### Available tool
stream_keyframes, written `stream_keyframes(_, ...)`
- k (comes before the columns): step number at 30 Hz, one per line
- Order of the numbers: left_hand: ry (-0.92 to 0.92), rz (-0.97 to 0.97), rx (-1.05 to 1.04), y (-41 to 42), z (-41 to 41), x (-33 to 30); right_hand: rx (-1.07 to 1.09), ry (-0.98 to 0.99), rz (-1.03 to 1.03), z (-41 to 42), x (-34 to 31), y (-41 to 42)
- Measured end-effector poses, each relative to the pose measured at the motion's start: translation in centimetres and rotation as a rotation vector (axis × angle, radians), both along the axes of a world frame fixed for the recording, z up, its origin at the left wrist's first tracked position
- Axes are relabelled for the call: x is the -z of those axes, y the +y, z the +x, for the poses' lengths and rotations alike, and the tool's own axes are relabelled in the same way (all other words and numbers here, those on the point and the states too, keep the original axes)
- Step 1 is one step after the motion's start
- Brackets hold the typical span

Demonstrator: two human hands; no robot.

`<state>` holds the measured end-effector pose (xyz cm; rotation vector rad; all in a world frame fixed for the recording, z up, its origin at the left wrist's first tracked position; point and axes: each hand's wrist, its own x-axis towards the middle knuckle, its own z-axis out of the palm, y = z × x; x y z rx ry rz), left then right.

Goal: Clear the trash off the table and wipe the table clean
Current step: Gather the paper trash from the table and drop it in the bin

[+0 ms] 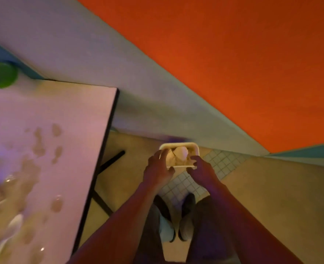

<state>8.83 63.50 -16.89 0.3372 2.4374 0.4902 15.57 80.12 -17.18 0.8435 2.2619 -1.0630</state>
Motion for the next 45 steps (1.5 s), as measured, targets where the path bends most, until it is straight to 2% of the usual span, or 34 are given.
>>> stream_keyframes(6, 0.051, 0.088, -0.096, -3.2, 1.6, -12.9, -0.053, 0.136, -0.021, 1.3, -12.8, -3.0)
stream_keyframes(15, 0.255, 0.189, -0.258, -7.4, 2.5, -21.8, -0.199, 0.332, -0.049, -0.7, -21.0, -5.8)
stream_keyframes(23, 0.309, 0.173, -0.52, -12.6, 5.7, -24.5, -0.437, 0.391, -0.096, -3.1, -23.3, -10.5)
stream_keyframes(35, 0.298, 0.035, -0.933, -21.2, 14.9, -24.9, -0.859, 0.349, -0.138, -3.1, -23.4, -19.8)
stream_keyframes(45, 0.313, 0.004, -1.182, -30.7, 14.6, -24.7, -1.03, 0.342, -0.1, -6.5, -24.2, -29.0)
